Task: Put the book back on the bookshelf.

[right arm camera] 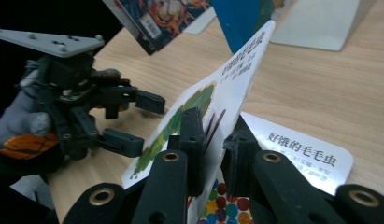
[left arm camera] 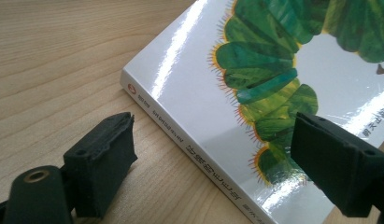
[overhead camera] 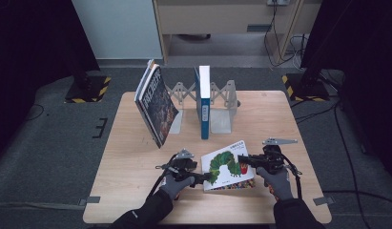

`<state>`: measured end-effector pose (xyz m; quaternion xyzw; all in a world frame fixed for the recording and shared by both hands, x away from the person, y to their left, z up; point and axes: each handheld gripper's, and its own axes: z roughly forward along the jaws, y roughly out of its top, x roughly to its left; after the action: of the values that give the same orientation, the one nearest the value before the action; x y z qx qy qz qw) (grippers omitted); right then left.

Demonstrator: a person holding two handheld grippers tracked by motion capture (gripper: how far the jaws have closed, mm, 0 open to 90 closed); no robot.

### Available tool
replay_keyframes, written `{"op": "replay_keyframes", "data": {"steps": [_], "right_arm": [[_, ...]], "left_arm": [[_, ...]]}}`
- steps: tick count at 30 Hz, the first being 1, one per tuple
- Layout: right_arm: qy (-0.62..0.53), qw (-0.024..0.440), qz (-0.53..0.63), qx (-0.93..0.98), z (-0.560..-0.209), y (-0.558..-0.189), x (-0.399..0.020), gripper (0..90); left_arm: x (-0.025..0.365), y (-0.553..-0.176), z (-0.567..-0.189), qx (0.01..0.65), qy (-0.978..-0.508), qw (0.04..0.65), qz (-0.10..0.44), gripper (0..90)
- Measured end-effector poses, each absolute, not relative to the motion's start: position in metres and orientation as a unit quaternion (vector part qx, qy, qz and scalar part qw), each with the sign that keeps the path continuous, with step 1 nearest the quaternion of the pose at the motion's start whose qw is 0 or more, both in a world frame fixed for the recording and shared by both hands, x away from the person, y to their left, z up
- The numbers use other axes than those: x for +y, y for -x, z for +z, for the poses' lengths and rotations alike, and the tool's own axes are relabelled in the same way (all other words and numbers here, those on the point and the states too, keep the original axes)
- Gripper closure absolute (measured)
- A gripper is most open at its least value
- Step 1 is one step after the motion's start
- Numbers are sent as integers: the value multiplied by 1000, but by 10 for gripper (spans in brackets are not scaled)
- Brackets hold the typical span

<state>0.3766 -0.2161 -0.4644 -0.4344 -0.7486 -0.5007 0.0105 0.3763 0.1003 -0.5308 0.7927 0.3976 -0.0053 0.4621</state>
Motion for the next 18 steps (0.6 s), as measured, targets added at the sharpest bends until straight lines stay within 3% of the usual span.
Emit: {"op": "replay_keyframes", "data": {"steps": [13,18], "right_arm": [[426,26,-525,-736,-462,-375,-225,849],[448,0,-495,-745,-466,-375,-226,789]], "left_arm": [[86,-381,-542,390,-773,497,-54,44],[85,-380,-541,393,-776,491,-41,80]]}}
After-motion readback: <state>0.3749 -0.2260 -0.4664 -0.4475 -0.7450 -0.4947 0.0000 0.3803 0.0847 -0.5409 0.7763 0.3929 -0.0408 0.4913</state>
